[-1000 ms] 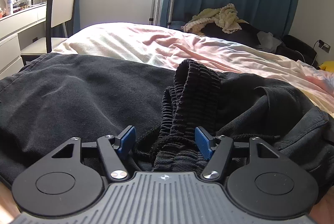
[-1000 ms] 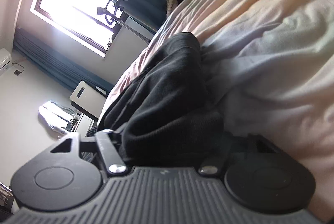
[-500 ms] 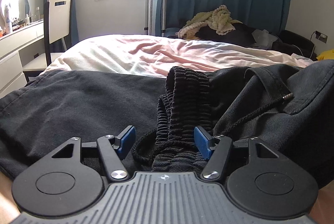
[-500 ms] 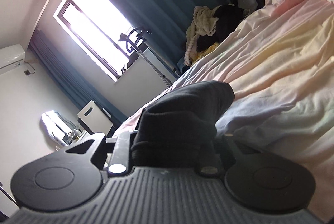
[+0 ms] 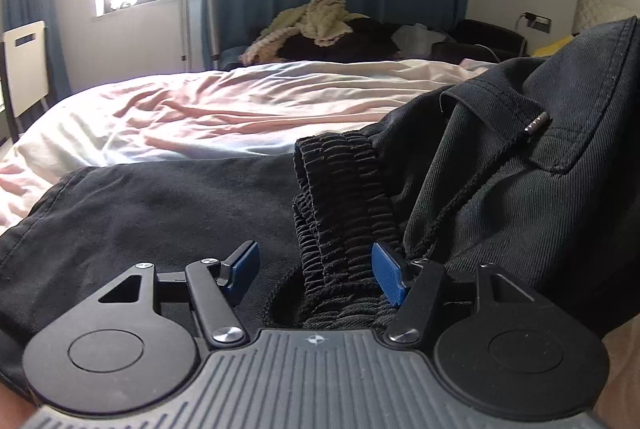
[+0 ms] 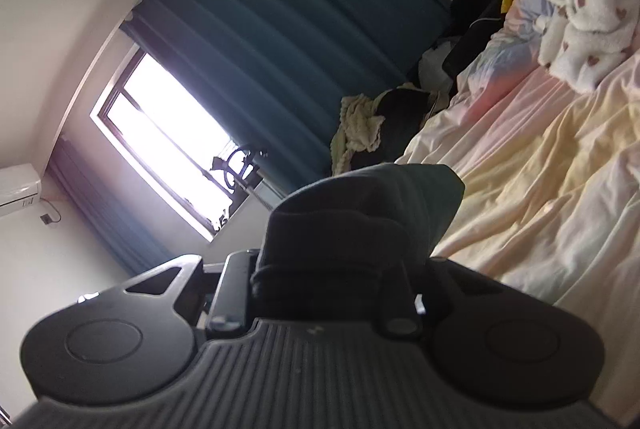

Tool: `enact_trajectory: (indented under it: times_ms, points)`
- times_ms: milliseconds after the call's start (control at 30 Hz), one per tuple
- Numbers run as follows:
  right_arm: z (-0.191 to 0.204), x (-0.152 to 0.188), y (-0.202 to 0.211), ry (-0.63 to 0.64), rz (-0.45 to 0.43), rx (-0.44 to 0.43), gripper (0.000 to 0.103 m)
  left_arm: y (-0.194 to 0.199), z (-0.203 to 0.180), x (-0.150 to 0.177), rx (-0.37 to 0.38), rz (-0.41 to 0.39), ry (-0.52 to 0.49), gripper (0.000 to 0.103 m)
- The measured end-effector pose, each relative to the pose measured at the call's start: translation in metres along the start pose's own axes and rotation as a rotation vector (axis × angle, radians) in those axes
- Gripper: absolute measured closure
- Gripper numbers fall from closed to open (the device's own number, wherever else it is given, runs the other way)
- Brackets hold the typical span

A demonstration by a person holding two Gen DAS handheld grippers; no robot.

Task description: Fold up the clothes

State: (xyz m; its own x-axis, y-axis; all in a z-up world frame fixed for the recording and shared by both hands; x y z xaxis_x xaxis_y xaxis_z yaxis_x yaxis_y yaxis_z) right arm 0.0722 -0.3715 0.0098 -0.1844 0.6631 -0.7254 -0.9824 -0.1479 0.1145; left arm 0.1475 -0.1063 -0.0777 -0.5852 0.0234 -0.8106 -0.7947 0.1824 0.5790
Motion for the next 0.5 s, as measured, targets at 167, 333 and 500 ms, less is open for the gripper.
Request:
enact_trajectory:
  times_ms: [167, 333, 500]
  points:
    - [-0.027, -0.020, 0.028, 0.005, -0.039, 0.057, 0.079, -0.014, -0.032, 0.016, 0.043, -0.016, -0.020, 0.037]
    - [-0.038, -0.012, 0.018, 0.025, -0.037, 0.108, 0.078, -0.022, -0.032, 0.021, 0.043, -0.011, -0.055, 0.033]
    - [-0.036, -0.003, 0.009, 0.057, -0.048, 0.135, 0.077, -0.012, -0.020, 0.011, 0.042, 0.006, -0.079, 0.025]
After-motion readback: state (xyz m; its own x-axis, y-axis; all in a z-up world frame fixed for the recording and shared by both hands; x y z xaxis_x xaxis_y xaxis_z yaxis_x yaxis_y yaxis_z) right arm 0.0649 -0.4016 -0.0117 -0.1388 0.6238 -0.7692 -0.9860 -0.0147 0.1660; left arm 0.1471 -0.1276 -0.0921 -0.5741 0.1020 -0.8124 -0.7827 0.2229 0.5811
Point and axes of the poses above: each gripper's, at about its wrist camera, not at the fingertips, and y roughly against the way its jaws point, z to its left, x to its underside, the point moved 2 cm from there along -y, roughly the way its jaws point, and after that the axes turned 7 degrees about y, right-handed, at the moved point
